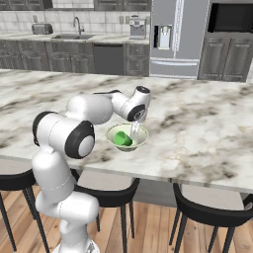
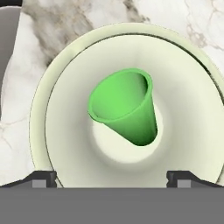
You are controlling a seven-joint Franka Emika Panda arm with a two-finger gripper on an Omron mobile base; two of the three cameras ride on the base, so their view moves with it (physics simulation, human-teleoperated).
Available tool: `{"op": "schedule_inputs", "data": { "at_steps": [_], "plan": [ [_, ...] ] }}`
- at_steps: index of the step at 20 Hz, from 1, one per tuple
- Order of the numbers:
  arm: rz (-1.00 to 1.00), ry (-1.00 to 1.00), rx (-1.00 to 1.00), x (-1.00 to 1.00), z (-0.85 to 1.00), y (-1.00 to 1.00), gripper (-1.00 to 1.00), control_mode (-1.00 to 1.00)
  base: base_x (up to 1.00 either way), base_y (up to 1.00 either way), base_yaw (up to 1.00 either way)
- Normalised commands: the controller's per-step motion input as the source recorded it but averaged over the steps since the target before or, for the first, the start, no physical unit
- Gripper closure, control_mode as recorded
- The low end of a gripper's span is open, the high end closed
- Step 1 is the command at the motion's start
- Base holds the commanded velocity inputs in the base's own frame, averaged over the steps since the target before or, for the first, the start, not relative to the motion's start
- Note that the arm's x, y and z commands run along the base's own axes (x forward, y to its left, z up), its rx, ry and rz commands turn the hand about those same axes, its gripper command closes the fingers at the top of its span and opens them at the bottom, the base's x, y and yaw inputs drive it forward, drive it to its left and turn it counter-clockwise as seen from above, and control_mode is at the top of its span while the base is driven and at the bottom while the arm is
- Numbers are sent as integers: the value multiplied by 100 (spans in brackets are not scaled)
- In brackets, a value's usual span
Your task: Place the cup inside the bowl on the dining table and move the bowl to any counter.
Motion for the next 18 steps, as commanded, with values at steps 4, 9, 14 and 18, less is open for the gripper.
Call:
{"op": "schedule_inputs", "data": {
  "at_steps": [4,9,14,18],
  "plan": [
    [13,0,0,0,0,-16,-100,-100,0,0,0],
    [17,0,0,0,0,-9,-100,-100,0,0,0],
    [16,0,0,0,0,-15,-100,-100,0,0,0],
    [12,-3,0,-1,-15,-39,-100,-100,0,0,0]
  ]
}}
